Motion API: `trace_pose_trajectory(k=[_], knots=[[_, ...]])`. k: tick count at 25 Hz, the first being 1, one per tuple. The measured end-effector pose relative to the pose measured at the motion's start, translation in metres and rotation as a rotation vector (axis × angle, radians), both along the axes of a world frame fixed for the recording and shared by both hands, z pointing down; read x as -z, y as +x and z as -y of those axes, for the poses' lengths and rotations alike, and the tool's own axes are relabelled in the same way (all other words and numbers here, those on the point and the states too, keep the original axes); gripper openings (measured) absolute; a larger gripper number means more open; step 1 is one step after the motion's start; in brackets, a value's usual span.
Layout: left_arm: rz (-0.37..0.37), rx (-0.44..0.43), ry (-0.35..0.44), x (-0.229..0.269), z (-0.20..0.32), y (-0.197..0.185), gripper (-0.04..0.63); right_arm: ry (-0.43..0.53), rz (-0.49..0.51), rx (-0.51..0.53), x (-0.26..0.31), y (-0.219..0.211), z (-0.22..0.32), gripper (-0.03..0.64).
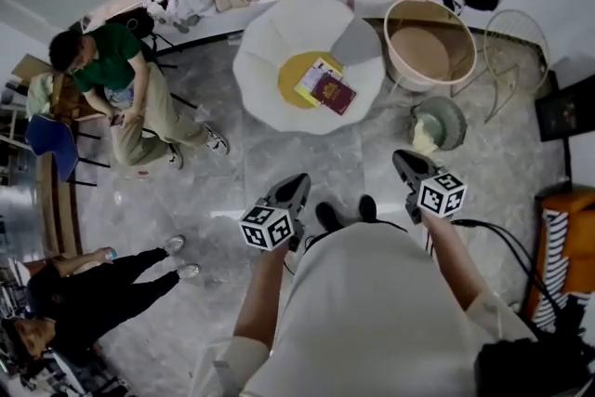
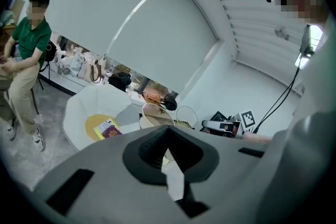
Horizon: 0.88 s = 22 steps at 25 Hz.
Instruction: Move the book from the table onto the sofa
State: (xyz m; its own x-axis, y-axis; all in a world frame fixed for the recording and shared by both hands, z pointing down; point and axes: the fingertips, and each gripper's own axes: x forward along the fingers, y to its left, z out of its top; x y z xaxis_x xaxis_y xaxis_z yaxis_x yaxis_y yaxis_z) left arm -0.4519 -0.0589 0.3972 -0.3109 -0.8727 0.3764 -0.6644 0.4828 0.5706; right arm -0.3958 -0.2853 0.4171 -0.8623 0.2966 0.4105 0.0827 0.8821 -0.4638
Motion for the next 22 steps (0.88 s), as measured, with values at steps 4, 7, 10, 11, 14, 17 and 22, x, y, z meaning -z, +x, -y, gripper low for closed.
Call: trace_pose_trajectory(k=[4,7,10,11,14,17,22], knots=[[0.037,0.014,-0.046,0.000,0.009,0.011,0.002,0.002,0.017,0.020,0.005,0.009,0.005,0.051],[0.048,0.017,-0.052,0.003,0.014,0.016,0.002,0.004,0.032,0.034,0.012,0.013,0.007,0.046],[0.049,0.028,-0.047,0.004,0.017,0.014,0.002,0.008,0.037,0.050,0.013,0.011,0.010,0.046],[0.052,0.032,-0.045,0.004,0.018,0.013,0.002,0.008,0.039,0.055,0.013,0.009,0.011,0.044],[0.067,0.036,-0.046,0.008,0.022,0.009,0.002,0.014,0.050,0.064,0.017,0.004,0.015,0.046],[0.082,0.029,-0.054,0.014,0.025,0.005,0.002,0.029,0.060,0.072,0.023,-0.001,0.017,0.046],[0.093,0.022,-0.057,0.021,0.027,0.002,0.002,0.038,0.066,0.073,0.029,-0.007,0.020,0.046]])
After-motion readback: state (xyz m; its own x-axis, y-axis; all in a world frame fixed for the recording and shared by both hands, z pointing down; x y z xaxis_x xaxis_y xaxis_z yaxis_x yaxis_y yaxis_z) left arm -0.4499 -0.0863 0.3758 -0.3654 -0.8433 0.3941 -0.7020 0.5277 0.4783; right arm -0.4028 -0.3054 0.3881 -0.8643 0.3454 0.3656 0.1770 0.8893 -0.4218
